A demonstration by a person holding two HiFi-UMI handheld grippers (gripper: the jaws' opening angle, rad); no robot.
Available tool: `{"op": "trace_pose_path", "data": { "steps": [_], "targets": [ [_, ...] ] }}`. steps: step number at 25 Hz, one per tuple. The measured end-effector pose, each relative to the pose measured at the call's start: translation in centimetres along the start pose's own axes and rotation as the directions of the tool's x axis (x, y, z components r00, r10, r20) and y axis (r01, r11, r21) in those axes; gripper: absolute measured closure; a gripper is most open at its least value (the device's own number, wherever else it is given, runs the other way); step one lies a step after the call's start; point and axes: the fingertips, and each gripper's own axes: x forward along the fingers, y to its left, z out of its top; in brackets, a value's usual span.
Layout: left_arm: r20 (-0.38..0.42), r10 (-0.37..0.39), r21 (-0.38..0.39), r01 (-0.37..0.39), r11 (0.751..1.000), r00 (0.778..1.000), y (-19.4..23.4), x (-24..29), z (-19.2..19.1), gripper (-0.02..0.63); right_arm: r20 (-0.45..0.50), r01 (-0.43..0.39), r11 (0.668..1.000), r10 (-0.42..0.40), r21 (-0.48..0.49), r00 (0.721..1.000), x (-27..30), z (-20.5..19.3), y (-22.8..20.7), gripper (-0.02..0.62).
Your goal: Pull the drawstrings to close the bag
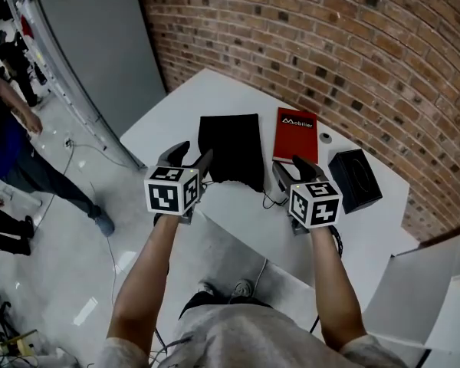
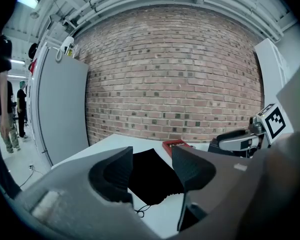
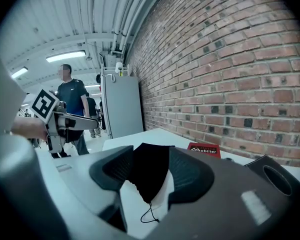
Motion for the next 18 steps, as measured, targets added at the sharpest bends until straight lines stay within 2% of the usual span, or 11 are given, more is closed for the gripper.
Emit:
{"op": "trace_pose_path", "data": {
  "steps": [6,10,13,18],
  "targets": [
    [-0.039,-0.055,0.014,0.056,0.998,0.998,0.6,1.9,-1.9,0.357,-0.047,0.015,1.0,-0.015,0.005,0.999,1.5,-1.9,-0.2,0.373],
    [-0.094,-0.112,0.028,0.115,0.993,0.989,1.3,3.5,-3.9,0.357,-0.104,0.014,1.0,-0.015,-0.003,0.994,2.8,-3.7,0.2,0.377],
    [-0.158,-0.167,0.049,0.176,0.983,0.973,1.6,4.4,-6.1,0.357,-0.154,0.008,1.0,-0.01,-0.015,0.988,3.8,-5.4,0.5,0.385],
    [-0.283,-0.245,0.079,0.277,0.958,0.927,1.5,5.3,-10.8,0.357,-0.239,-0.009,1.0,0.003,-0.025,0.971,4.8,-8.6,1.0,0.394]
  ]
}}
